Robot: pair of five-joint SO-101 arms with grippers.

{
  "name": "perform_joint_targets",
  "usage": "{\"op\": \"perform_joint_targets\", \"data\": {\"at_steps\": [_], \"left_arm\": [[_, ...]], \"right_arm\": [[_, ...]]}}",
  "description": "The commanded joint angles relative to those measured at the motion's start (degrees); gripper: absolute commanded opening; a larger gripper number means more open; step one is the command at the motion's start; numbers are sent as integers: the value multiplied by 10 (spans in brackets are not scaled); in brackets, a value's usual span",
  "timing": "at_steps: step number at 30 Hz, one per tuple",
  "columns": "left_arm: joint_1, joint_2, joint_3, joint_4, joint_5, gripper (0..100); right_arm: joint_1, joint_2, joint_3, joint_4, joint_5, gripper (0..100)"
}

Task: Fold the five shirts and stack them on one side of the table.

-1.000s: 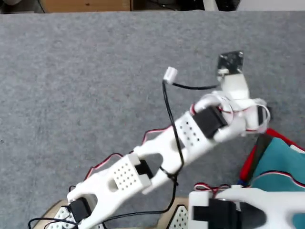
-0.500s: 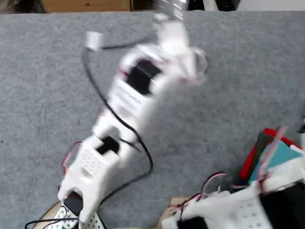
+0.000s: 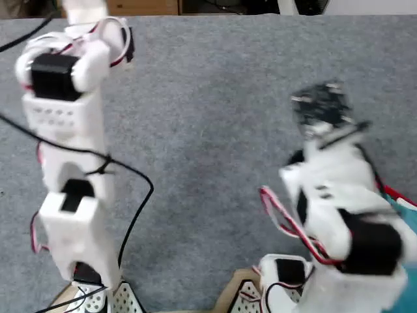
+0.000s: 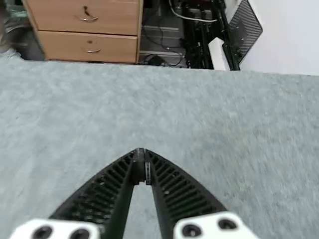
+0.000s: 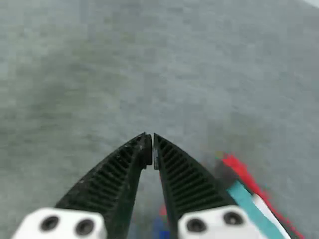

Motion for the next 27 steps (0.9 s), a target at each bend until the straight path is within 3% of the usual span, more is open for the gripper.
{"op": "perform_joint_targets", "data": {"at_steps": [1, 7, 12, 16, 21, 27], "left_arm": [[-11, -167, 199, 8, -4, 18], [-10, -426, 622, -32, -8, 19], [-10, -593, 934, -142, -8, 20], [-10, -703, 1145, -273, -8, 20], [-30, -834, 1343, -393, -8, 20], [-63, -996, 1521, -453, -8, 21]], "right_arm": [[-58, -7, 54, -51, -63, 16], [-56, -63, 160, -110, -52, 16], [-56, -152, 313, -149, -25, 16], [-55, -243, 452, -221, -9, 16], [-56, -374, 582, -272, -8, 16], [-55, -429, 621, -272, -11, 16]]}}
